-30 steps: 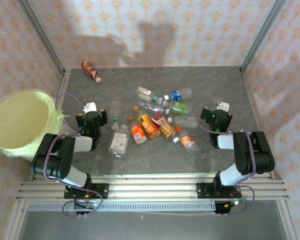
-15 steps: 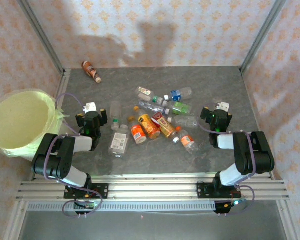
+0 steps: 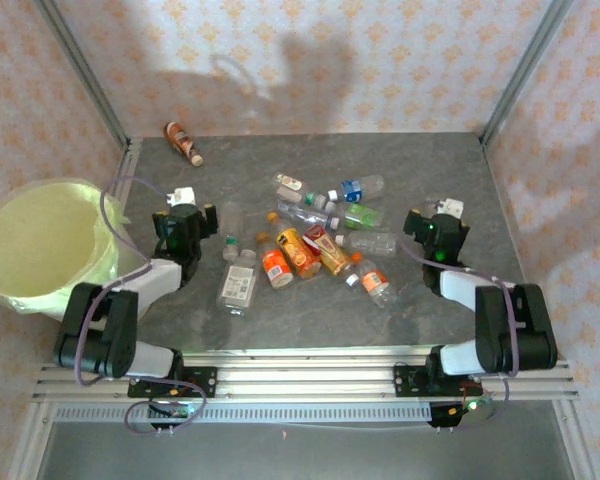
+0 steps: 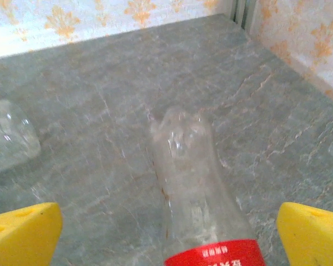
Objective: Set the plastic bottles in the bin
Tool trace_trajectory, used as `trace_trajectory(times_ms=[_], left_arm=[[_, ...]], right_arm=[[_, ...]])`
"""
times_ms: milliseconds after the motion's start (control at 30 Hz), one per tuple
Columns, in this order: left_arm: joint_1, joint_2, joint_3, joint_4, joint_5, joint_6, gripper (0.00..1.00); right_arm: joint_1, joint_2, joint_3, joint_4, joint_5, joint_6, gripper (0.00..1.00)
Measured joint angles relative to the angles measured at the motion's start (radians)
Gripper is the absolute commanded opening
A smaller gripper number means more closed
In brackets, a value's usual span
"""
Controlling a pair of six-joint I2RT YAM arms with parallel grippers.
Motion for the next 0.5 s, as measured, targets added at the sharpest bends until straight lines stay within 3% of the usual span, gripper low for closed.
trace_trajectory(times_ms=[200, 500], left_arm=[[-0.098, -0.088, 0.072, -0.161, -0.048, -0.067, 1.00], [-0.172, -0.088, 0.267, -0.579, -0.049, -0.427, 1.00]], right_arm=[[0.000, -0.095, 0.144, -0.225, -0.021, 0.123, 0.99], [-0.031, -0.079, 0.296, -0.666, -0.008, 0.331, 0.99]])
